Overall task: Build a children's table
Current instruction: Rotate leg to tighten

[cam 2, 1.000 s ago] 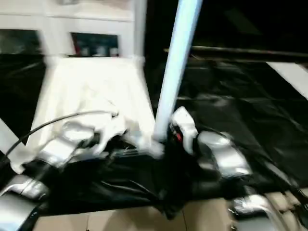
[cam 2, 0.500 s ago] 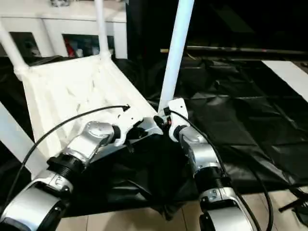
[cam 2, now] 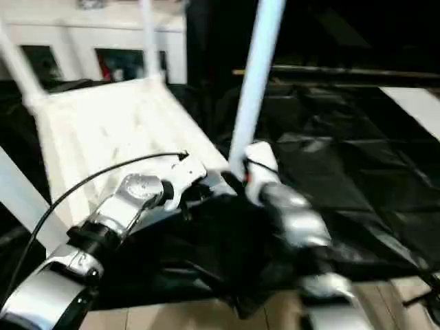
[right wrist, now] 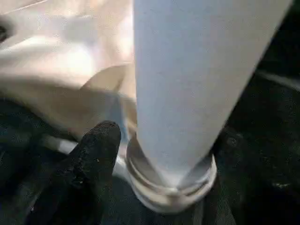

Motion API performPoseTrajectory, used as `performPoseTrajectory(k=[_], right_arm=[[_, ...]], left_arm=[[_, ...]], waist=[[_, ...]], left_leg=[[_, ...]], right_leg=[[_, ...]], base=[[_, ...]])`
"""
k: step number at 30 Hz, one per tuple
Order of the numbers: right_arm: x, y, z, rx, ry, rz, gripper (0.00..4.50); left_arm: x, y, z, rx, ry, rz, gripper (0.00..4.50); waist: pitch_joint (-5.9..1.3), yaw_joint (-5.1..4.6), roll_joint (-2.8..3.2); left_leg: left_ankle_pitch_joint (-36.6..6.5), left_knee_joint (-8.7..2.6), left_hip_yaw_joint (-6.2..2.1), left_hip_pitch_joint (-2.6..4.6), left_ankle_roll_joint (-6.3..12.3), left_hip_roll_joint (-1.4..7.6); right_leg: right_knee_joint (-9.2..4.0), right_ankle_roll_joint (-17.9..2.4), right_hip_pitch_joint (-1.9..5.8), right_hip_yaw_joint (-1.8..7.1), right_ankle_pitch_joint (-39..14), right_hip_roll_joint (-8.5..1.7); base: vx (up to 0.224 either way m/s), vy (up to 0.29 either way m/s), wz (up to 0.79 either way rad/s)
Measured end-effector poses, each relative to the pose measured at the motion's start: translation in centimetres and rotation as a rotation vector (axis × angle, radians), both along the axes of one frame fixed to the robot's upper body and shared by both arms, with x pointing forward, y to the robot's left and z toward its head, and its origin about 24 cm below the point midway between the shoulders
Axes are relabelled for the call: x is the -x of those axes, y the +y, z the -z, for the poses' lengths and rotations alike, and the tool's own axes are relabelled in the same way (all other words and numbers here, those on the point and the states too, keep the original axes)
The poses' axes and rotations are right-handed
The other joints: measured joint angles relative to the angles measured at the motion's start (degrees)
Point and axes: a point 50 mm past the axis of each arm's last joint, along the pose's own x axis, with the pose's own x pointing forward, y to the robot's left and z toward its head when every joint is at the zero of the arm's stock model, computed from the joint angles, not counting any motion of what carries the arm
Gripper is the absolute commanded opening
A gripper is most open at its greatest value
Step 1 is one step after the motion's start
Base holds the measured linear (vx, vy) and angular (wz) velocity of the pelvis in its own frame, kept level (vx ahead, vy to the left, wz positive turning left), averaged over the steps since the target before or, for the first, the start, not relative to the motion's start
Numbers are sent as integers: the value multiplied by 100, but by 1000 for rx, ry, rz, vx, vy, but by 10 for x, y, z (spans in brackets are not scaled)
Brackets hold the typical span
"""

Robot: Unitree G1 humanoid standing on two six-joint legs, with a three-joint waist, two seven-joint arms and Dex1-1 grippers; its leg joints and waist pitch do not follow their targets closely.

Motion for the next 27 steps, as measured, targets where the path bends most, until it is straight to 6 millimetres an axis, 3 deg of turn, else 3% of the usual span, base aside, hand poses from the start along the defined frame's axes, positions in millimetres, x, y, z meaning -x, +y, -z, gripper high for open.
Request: performPoseTrajectory(k=[2,8,14,27], right_arm=[[12,-14,-4,23,9,-87,313],[46,-42,-7,48,99,-274,313],[50,-81,-32,88,98,-237,313],[48,-81,-33,74,79,-207,313]], left_arm=[[2,6,0,-1,8,55,0],[8,22,-1,-11,32,165,0],[11,38,-2,-28,59,224,0],[22,48,-3,-28,78,287,0]], waist=[[1,35,-2],[15,5,19],[21,-27,29],[23,-17,27]], left_leg=[[0,0,0,0,0,3],[0,16,2,9,1,2],[0,15,2,1,0,5],[-2,15,3,0,2,6]], right_leg=[[-1,23,2,-1,-15,1],[-2,25,7,6,-14,-1],[0,25,10,4,-14,2],[-1,25,2,2,-18,0]], base=[[0,0,0],[0,0,0],[0,0,0],[0,0,0]])
